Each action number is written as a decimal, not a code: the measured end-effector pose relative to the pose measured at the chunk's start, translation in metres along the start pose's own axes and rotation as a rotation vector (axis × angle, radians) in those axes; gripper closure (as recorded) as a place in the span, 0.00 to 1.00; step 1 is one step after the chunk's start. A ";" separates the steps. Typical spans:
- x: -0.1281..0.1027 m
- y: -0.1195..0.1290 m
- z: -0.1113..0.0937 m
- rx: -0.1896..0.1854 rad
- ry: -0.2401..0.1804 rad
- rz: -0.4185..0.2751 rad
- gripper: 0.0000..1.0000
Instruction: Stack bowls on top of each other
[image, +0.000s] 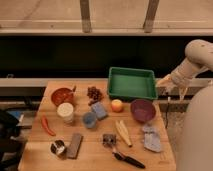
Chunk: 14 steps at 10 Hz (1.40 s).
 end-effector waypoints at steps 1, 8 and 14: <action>0.000 0.000 0.000 0.000 0.000 0.000 0.20; 0.000 0.000 0.000 0.000 0.000 0.000 0.20; 0.012 0.046 0.006 -0.029 0.018 -0.125 0.20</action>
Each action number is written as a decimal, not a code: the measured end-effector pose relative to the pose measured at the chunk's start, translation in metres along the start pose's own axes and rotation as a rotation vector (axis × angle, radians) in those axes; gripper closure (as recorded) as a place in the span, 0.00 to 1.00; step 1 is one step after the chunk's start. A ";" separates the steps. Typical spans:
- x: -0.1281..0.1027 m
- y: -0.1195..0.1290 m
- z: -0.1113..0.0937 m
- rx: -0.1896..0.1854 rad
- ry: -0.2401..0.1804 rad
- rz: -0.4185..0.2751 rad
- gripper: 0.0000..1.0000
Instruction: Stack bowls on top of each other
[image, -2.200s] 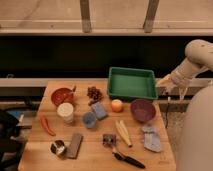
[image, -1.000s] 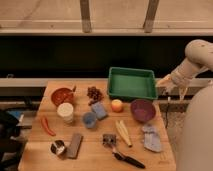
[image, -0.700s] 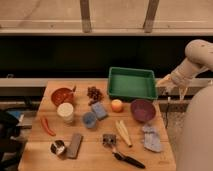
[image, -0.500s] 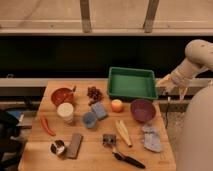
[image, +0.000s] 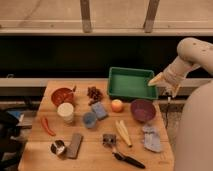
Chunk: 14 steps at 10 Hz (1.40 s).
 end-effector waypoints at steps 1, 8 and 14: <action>0.002 0.014 0.003 -0.001 0.009 -0.030 0.20; 0.059 0.170 0.039 -0.097 0.121 -0.336 0.20; 0.145 0.283 0.061 -0.238 0.197 -0.595 0.20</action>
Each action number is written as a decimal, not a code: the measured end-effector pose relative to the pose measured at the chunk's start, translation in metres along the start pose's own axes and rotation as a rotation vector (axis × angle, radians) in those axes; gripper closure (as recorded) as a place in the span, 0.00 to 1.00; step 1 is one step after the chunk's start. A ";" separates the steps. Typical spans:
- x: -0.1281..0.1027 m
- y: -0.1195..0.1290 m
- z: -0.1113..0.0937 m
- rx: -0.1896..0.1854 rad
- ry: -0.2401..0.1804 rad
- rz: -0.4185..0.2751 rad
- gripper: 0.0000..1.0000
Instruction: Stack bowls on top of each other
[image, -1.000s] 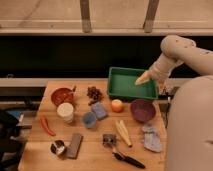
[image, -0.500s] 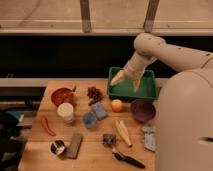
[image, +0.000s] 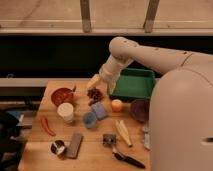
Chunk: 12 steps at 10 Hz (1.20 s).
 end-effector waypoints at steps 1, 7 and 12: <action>0.000 0.000 0.000 0.000 0.000 0.001 0.20; 0.000 -0.022 -0.003 0.042 -0.092 0.138 0.20; -0.041 0.028 0.039 0.042 -0.109 -0.007 0.20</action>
